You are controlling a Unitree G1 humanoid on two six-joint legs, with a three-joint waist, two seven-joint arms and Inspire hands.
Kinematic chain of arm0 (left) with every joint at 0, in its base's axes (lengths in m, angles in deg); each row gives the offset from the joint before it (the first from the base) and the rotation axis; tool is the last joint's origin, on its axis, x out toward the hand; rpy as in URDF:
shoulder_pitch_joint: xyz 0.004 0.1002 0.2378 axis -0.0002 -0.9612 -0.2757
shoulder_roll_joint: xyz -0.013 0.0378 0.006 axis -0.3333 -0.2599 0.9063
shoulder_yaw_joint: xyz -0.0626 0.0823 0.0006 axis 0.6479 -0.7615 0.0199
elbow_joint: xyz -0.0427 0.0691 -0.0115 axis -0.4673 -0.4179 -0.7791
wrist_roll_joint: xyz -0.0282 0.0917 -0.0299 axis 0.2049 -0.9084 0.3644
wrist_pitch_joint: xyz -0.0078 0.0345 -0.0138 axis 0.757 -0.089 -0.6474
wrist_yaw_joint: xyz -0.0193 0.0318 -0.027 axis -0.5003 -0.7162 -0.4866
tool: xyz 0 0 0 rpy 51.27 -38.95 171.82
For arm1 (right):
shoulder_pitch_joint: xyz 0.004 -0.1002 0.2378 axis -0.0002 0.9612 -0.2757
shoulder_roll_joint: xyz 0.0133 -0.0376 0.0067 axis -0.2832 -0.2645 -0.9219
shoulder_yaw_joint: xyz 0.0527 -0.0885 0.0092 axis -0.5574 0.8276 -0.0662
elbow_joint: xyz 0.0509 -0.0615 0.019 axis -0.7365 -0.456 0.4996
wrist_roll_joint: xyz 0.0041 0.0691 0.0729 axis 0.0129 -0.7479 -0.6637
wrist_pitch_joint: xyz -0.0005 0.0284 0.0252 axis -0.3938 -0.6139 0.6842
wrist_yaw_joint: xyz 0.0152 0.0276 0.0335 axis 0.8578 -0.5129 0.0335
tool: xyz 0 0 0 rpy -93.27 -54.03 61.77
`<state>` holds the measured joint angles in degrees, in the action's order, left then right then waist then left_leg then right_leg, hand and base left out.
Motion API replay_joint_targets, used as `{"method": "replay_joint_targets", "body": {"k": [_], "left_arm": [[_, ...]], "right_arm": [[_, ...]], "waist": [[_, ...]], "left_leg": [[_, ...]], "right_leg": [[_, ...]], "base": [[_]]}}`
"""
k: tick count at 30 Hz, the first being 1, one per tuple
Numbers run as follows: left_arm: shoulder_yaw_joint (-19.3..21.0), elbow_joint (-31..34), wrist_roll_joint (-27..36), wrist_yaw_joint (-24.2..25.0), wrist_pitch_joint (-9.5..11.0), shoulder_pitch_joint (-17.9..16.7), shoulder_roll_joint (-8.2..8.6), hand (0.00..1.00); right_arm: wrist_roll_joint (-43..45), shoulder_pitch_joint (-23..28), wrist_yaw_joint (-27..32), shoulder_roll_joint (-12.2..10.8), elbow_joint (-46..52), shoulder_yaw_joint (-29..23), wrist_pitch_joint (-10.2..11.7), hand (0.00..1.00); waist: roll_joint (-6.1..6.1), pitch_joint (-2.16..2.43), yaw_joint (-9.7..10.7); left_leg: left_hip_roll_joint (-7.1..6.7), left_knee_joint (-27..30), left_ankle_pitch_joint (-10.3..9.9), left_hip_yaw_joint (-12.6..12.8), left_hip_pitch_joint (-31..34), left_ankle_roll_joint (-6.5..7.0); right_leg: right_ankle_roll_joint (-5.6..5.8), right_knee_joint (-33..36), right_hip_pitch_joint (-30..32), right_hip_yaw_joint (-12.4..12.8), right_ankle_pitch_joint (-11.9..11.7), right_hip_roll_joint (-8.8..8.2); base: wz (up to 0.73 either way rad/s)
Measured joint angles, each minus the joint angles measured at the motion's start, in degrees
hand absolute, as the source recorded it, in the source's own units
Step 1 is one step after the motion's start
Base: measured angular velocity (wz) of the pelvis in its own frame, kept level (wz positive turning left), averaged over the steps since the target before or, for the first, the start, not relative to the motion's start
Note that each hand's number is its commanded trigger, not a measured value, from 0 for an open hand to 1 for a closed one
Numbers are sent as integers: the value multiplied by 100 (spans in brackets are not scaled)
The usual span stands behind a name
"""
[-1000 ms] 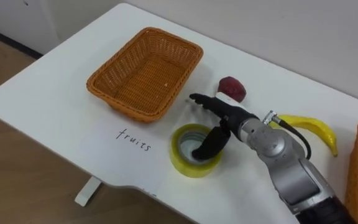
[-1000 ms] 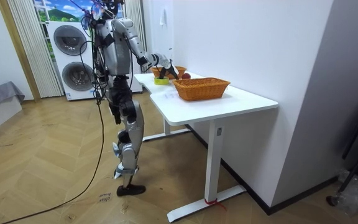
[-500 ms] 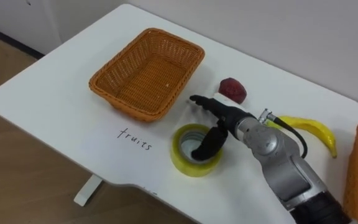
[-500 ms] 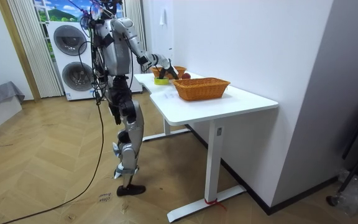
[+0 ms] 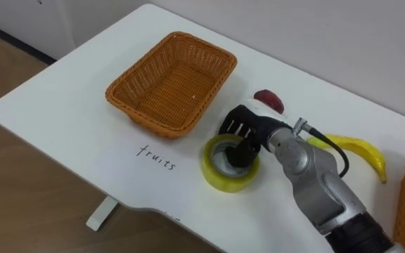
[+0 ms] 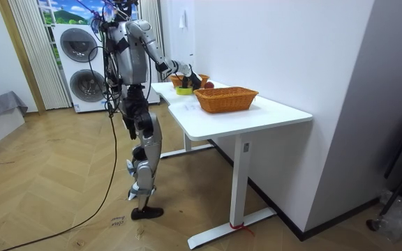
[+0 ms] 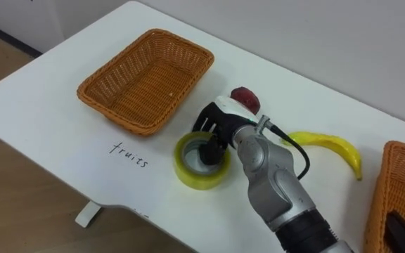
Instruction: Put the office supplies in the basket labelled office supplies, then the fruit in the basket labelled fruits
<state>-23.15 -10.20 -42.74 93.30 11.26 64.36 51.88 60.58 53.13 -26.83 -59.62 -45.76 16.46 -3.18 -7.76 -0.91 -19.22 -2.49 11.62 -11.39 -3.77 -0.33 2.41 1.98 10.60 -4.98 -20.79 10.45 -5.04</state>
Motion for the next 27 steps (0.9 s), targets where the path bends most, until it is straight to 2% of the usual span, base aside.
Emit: {"method": "replay_joint_targets", "body": {"k": [23,27], "left_arm": [[8,-5,6,-117,-38,1,20,0],[13,-33,7,-113,-27,-5,28,0]], "right_arm": [[5,1,-67,3,8,-4,5,100],[-181,6,-167,35,125,-84,3,100]], "waist": [[5,0,5],[23,1,64]], "left_leg": [[2,5,0,7,-9,0],[-2,7,0,3,-2,0]], "right_leg": [[0,-1,-3,14,0,1],[0,0,2,28,0,1]], "base": [[0],[0]]}}
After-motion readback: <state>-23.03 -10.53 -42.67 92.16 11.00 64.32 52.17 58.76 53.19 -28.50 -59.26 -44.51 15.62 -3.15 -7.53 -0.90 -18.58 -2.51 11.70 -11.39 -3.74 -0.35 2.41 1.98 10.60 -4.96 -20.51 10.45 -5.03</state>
